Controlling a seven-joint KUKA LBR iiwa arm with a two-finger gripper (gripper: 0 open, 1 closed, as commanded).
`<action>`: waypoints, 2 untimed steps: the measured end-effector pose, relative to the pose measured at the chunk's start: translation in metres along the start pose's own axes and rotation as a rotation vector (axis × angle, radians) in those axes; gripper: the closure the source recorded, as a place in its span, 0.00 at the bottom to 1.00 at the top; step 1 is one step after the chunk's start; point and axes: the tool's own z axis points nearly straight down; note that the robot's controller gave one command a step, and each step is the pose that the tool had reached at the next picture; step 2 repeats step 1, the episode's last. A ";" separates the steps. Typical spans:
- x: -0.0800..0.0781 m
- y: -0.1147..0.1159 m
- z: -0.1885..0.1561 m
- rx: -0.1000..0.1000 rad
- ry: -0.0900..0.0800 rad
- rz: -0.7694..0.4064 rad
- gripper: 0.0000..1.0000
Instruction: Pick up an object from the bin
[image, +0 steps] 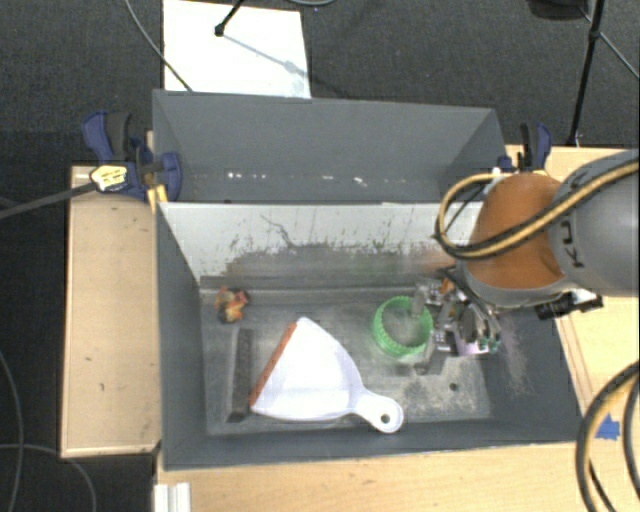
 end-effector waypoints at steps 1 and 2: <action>-0.006 -0.027 0.010 0.001 0.005 0.269 1.00; -0.006 -0.027 0.010 0.001 0.005 0.269 1.00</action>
Offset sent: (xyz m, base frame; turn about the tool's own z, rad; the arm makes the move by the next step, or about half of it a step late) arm 0.0000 0.0000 0.0000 0.0000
